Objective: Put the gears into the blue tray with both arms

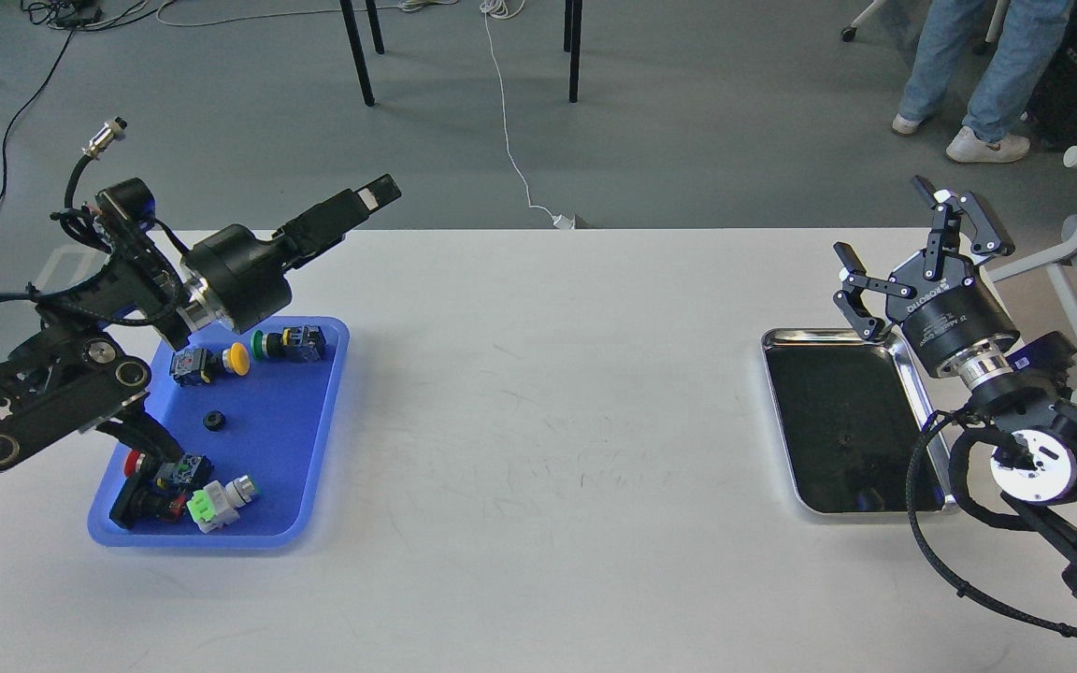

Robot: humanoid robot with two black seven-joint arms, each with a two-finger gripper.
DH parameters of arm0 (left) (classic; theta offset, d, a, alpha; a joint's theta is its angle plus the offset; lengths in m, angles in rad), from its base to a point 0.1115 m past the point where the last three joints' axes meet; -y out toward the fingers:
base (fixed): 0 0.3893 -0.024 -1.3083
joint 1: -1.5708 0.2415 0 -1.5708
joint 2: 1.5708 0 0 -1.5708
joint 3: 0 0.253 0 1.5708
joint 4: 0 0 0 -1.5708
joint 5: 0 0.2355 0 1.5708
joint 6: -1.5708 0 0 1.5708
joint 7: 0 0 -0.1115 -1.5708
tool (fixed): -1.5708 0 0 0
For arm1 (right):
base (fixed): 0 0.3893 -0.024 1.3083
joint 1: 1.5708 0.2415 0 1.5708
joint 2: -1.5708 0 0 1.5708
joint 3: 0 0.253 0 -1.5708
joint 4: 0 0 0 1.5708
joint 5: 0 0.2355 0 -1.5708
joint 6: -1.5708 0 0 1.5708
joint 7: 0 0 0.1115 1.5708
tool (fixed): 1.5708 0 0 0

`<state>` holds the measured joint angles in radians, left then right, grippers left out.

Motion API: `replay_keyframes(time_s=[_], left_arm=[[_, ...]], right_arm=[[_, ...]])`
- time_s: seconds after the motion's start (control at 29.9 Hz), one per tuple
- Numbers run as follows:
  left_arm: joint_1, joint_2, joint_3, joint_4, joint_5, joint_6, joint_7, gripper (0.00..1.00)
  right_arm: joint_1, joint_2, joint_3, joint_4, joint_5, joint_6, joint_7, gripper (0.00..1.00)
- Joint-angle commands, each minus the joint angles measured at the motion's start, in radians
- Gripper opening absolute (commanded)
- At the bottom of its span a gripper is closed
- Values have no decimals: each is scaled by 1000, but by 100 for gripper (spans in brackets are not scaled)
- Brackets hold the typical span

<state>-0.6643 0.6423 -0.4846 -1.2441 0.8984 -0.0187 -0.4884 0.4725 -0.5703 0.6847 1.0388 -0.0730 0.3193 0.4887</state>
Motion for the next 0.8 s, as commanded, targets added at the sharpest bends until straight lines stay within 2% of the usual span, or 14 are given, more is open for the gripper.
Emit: replay_keyframes(time_s=[0.0, 0.13, 0.23, 0.33, 0.47, 0.63, 0.77], left_arm=[[129, -114, -97, -2, -124, 0, 0, 98], [241, -222, -215, 9, -134, -6, 0, 98], [304, -274, -319, 11, -137, -52, 0, 98], [348, -297, -413, 11, -139, -139, 57, 98], [353, -300, -419, 21, -137, -161, 70, 98], [353, -305, -425, 21, -136, -161, 85, 98], [353, -312, -424, 21, -134, -161, 88, 98]], right_arm=[[0, -31, -28, 0, -86, 1, 0, 97], [6, -62, -74, 1, -232, 1, 0, 97], [9, -115, -99, 6, -361, 4, 0, 97], [41, -174, -128, 9, -528, 6, 0, 98], [115, -261, -211, 27, -770, 23, 0, 98], [273, -404, -373, 138, -1104, 102, 0, 99], [444, -416, -551, 155, -1315, 139, 0, 99]])
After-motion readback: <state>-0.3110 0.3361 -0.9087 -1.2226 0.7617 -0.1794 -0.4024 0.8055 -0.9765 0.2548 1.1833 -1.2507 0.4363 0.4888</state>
